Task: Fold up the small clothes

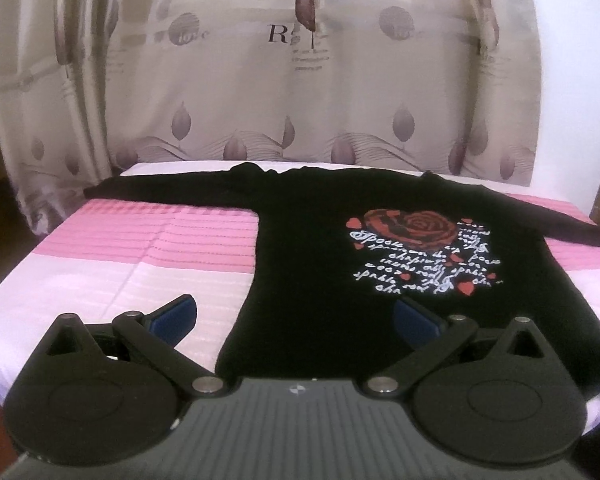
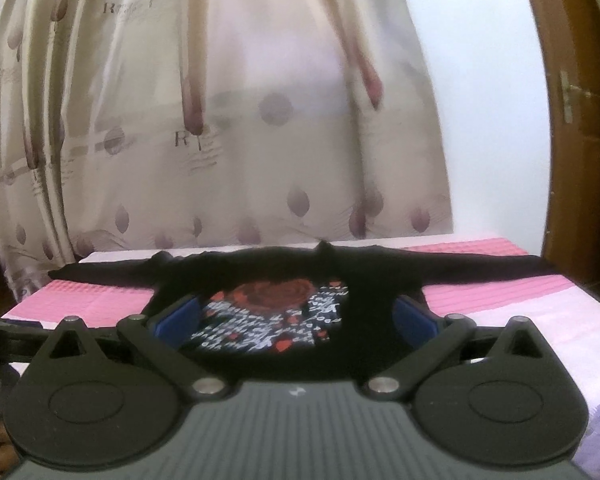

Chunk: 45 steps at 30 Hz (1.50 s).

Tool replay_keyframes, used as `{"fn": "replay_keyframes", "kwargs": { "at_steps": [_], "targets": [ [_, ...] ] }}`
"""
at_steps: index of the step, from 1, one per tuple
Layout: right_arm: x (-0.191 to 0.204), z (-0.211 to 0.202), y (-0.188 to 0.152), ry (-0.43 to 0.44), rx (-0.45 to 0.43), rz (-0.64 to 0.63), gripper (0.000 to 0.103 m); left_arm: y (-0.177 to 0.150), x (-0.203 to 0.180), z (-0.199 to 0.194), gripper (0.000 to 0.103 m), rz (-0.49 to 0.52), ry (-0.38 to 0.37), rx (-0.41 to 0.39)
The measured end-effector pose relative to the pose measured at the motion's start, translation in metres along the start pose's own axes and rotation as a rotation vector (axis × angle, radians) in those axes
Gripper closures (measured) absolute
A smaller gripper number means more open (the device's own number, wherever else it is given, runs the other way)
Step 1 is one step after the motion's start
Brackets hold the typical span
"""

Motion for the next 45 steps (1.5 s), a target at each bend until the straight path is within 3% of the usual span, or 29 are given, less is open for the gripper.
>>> {"fn": "replay_keyframes", "kwargs": {
  "at_steps": [13, 33, 45],
  "targets": [
    [-0.022, 0.023, 0.007, 0.036, 0.015, 0.041, 0.0, 0.015, -0.01, 0.023, 0.0, 0.029, 0.02, 0.008],
    [-0.093, 0.072, 0.027, -0.007, 0.021, 0.136, 0.0, 0.055, -0.07, 0.075, 0.0, 0.078, 0.02, 0.012],
    [-0.125, 0.096, 0.027, -0.01, 0.037, 0.184, 0.0, 0.058, -0.097, 0.096, 0.0, 0.122, 0.022, 0.028]
  ]
}}
Point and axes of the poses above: each gripper's, at about its wrist camera, not at the fingertips, and z roughly the way its jaws point, x to its left, y to its top, the point moved 5 cm from there along z, roughly the way its jaws point, and after that the axes turned 5 degrees about y, right-handed, at the moved point
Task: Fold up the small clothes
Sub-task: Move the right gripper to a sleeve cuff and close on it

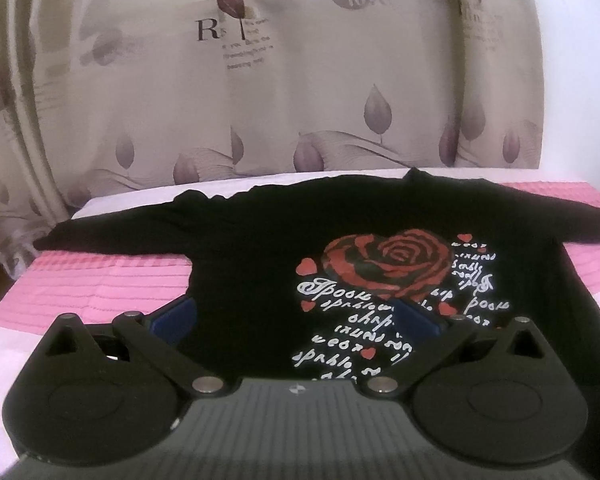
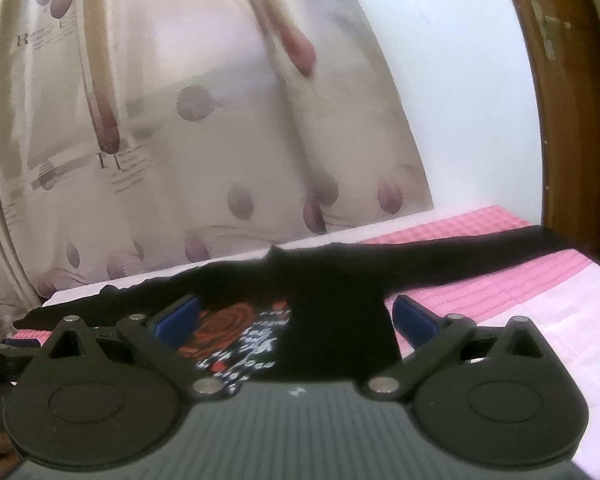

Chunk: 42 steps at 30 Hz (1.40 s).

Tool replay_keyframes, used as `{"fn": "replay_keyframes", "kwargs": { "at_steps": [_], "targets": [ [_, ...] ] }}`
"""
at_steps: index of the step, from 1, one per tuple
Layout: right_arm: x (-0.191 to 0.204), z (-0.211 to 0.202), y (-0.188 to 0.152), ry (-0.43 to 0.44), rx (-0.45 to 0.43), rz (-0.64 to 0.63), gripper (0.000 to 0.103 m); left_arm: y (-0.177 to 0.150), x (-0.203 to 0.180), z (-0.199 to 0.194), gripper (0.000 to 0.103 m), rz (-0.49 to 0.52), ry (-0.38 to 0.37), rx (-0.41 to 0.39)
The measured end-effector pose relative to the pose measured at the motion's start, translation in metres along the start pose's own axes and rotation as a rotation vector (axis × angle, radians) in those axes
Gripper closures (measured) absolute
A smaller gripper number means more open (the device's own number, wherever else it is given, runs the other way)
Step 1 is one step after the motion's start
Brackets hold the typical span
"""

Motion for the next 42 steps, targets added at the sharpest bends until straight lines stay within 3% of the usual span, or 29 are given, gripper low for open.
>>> {"fn": "replay_keyframes", "kwargs": {
  "at_steps": [29, 39, 42],
  "targets": [
    [-0.055, 0.026, -0.003, -0.035, 0.025, 0.078, 0.0, 0.006, -0.03, 0.026, 0.0, 0.031, 0.015, 0.033],
    [-0.091, 0.044, -0.003, -0.056, 0.041, 0.142, 0.0, 0.005, -0.039, 0.032, 0.0, 0.045, 0.022, 0.037],
    [-0.115, 0.053, -0.001, -0.019, 0.031, 0.205, 0.0, 0.001, -0.032, 0.036, 0.0, 0.025, 0.018, 0.015]
  ]
}}
Point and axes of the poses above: each gripper's, at about its wrist camera, not at the fingertips, and z roughly the way its jaws point, x to its left, y to its top, the point moved 5 cm from there along z, roughly the way its jaws point, and after that the axes turned 5 degrees about y, right-handed, at the moved point
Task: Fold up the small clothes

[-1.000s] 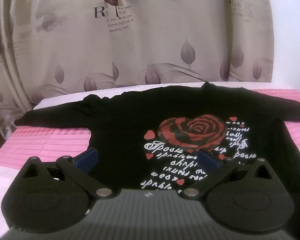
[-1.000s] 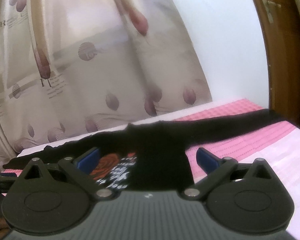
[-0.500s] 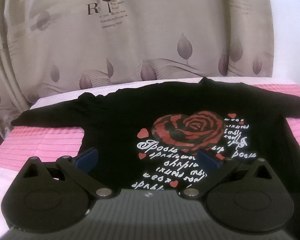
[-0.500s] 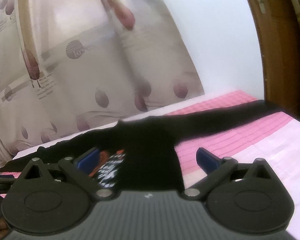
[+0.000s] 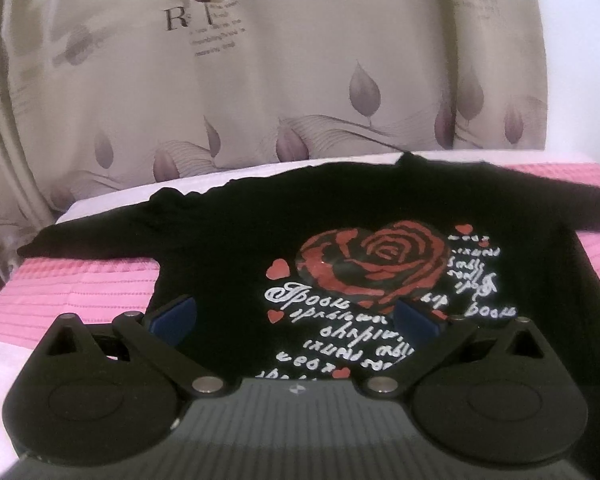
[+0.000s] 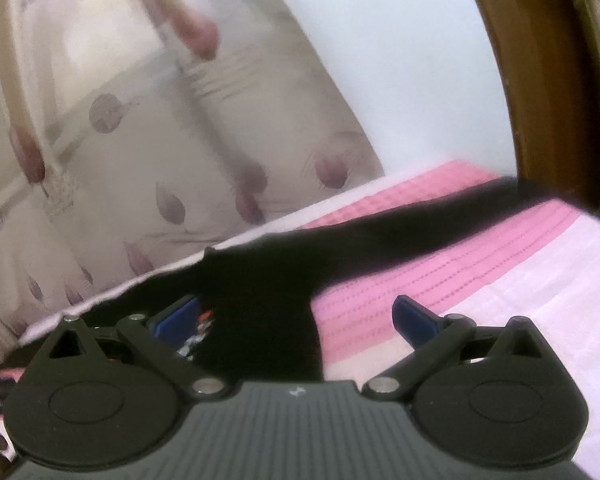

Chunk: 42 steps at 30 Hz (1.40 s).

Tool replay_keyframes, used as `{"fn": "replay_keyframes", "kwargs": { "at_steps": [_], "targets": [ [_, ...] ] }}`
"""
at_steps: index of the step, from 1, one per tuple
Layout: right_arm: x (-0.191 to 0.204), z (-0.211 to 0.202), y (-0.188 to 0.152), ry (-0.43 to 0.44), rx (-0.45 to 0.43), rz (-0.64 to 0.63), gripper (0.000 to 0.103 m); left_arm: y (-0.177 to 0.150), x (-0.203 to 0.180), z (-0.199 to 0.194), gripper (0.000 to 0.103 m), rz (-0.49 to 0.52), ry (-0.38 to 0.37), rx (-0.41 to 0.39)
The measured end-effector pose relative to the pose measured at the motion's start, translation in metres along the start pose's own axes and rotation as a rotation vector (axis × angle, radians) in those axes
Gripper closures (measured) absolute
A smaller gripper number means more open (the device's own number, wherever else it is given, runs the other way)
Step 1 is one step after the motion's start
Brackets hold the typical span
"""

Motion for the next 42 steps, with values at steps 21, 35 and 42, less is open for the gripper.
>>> {"fn": "replay_keyframes", "kwargs": {
  "at_steps": [21, 35, 42],
  "targets": [
    [-0.311, 0.06, 0.091, -0.195, -0.121, 0.758, 0.037, -0.046, 0.079, 0.053, 0.0, -0.161, 0.06, 0.03],
    [-0.366, 0.102, 0.096, -0.099, -0.079, 0.955, 0.073, -0.048, 0.073, 0.063, 0.0, -0.122, 0.093, 0.077],
    [-0.316, 0.075, 0.146, -0.04, -0.222, 0.775, 0.09, -0.048, 0.074, 0.061, 0.0, -0.13, 0.101, 0.069]
  ]
}}
Point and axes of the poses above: each gripper's, at about its wrist camera, not at the fingertips, and z roughly the way its jaws point, x to its left, y to its top, the point moved 5 cm from there along z, roughly the way its jaws point, and after that the axes turned 5 degrees about y, right-handed, at the moved point
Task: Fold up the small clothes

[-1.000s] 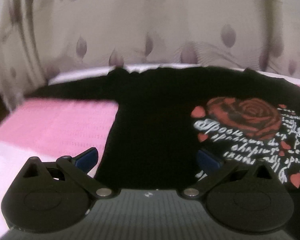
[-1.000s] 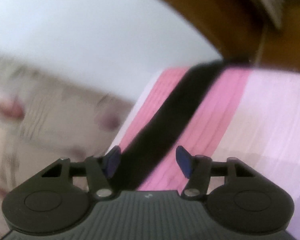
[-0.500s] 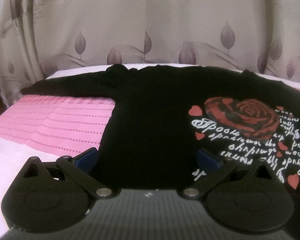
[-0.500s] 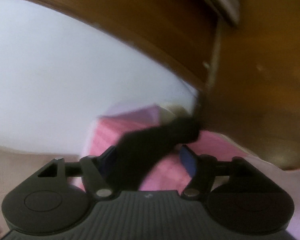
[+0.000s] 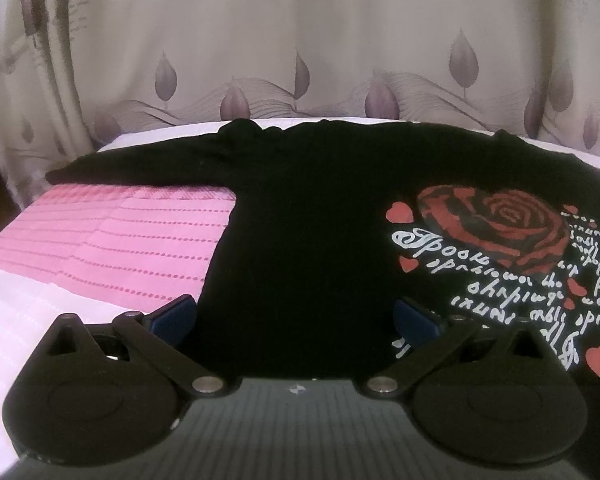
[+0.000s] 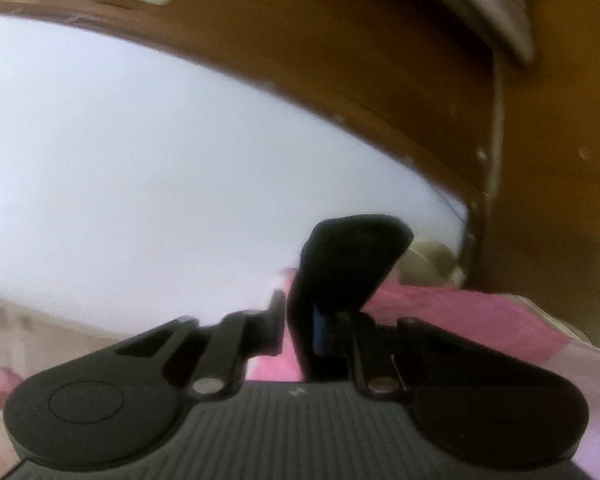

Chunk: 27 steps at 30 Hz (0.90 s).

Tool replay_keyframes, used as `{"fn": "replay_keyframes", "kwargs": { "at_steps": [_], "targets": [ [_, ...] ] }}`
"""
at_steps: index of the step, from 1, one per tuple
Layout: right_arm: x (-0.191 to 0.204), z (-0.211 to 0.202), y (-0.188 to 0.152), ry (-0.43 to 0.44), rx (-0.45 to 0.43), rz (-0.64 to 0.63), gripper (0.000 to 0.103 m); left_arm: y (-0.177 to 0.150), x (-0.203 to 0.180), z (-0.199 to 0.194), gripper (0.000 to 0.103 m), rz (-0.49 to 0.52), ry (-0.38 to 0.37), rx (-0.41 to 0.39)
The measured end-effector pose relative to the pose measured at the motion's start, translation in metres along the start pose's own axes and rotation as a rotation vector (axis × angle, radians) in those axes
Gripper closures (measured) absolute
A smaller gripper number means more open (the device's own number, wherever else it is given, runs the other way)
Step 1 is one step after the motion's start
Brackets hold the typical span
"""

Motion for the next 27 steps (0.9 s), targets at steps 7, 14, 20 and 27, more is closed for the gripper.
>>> {"fn": "replay_keyframes", "kwargs": {
  "at_steps": [7, 14, 20, 27],
  "targets": [
    [0.1, -0.01, -0.033, 0.089, 0.029, -0.12, 0.091, 0.002, 0.011, -0.002, 0.0, -0.063, -0.033, 0.0],
    [0.209, 0.013, -0.131, 0.213, 0.146, -0.197, 0.091, 0.021, 0.048, -0.018, 0.0, -0.158, -0.044, -0.03],
    [0.277, 0.045, -0.26, 0.333, 0.318, -0.198, 0.091, 0.027, 0.098, -0.012, 0.0, -0.171, 0.024, -0.084],
    [0.3, 0.08, -0.431, 0.372, 0.531, -0.206, 0.091, 0.003, 0.144, 0.021, 0.0, -0.307, 0.007, 0.005]
  ]
}}
Point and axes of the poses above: each gripper's, at about its wrist camera, not at the fingertips, and z roughly the way its jaws point, x to its left, y to its top, the point moved 5 cm from there along z, roughly the way its jaws point, and after that the axes turned 5 degrees about y, right-handed, at the moved point
